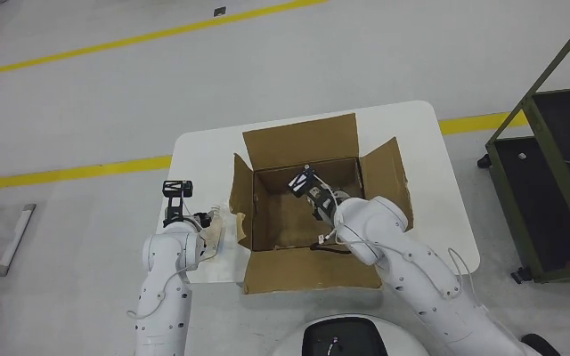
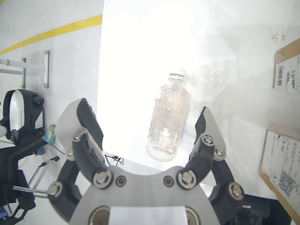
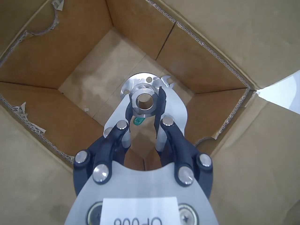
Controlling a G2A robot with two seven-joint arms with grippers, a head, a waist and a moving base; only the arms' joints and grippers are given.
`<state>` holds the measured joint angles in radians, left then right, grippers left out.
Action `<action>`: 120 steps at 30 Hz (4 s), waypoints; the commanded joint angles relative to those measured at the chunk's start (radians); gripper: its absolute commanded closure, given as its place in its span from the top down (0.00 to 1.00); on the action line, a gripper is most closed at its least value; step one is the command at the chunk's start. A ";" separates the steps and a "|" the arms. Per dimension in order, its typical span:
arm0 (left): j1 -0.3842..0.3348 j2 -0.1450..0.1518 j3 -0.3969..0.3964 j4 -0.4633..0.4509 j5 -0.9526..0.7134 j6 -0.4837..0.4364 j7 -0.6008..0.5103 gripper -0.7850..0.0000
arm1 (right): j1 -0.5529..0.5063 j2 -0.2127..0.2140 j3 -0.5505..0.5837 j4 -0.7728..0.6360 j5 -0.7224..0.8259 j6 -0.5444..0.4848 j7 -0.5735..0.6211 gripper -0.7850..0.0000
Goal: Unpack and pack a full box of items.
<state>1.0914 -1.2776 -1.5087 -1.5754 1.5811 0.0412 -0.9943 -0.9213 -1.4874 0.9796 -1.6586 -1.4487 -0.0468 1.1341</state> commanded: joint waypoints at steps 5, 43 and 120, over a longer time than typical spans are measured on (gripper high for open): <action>0.000 0.000 0.000 0.000 0.000 0.000 0.000 1.00 | 0.000 0.000 0.000 0.000 0.000 0.000 0.000 0.00; 0.000 0.000 0.000 0.000 0.000 0.000 0.000 1.00 | -0.503 0.079 0.611 -0.561 -0.063 0.000 0.057 0.00; 0.000 0.000 0.000 0.000 0.000 0.000 0.000 1.00 | 0.242 -0.029 -0.181 0.303 -0.191 0.049 0.141 0.00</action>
<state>1.0914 -1.2776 -1.5087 -1.5754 1.5811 0.0412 -0.9943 -0.6792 -1.5165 0.7979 -1.3544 -1.6397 0.0030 1.2753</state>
